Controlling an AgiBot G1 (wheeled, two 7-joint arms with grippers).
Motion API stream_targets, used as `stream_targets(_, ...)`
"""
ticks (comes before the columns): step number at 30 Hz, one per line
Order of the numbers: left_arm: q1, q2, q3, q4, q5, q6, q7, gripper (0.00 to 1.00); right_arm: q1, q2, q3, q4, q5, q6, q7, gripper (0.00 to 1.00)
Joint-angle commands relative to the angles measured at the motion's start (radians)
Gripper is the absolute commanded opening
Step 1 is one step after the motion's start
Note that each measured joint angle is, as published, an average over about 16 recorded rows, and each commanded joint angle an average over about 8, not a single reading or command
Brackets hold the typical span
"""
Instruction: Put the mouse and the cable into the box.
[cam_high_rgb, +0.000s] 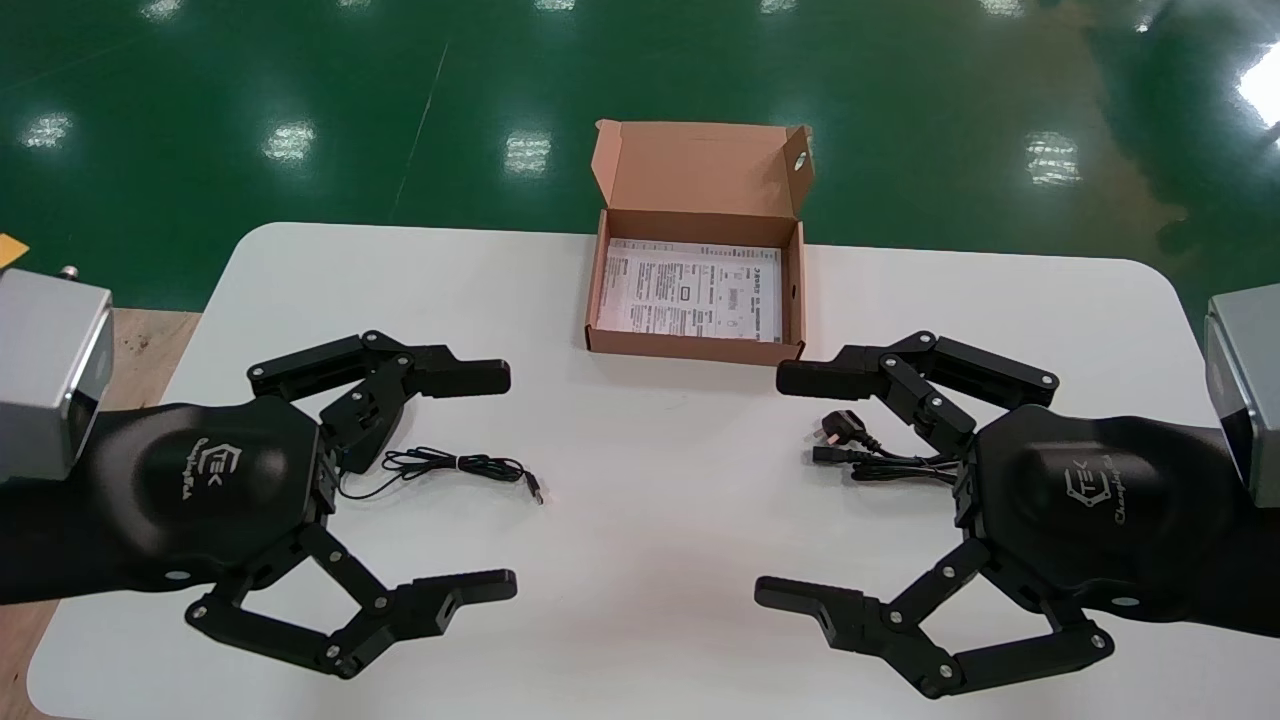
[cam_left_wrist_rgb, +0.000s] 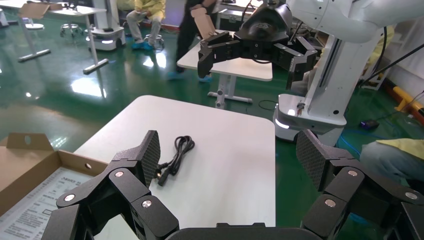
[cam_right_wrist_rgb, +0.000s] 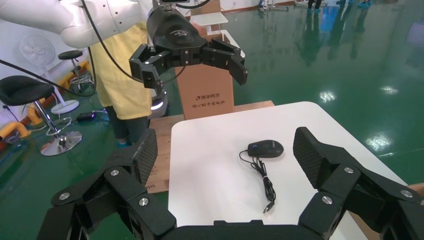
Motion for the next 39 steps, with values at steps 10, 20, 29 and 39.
stream_targets(10,-0.185,0.051,0.163,0.079,0.227,0.074,0.003,1.0,0.099,0.013,-0.039,-0.171,-0.202,-0.048,-0.21,1.0)
stream_targets(20,-0.421,0.17,0.34,0.411,0.516,0.06,0.189,1.0,0.289,-0.011,-0.202,-0.428,-0.498,-0.088,-0.575,1.0)
stream_targets(29,-0.538,0.297,0.42,0.757,0.653,0.03,0.408,1.0,0.409,-0.077,-0.32,-0.664,-0.637,-0.081,-0.783,1.0)
stream_targets(39,-0.617,0.416,0.471,1.018,0.744,-0.027,0.612,1.0,0.515,-0.193,-0.39,-0.922,-0.735,-0.016,-0.943,1.0)
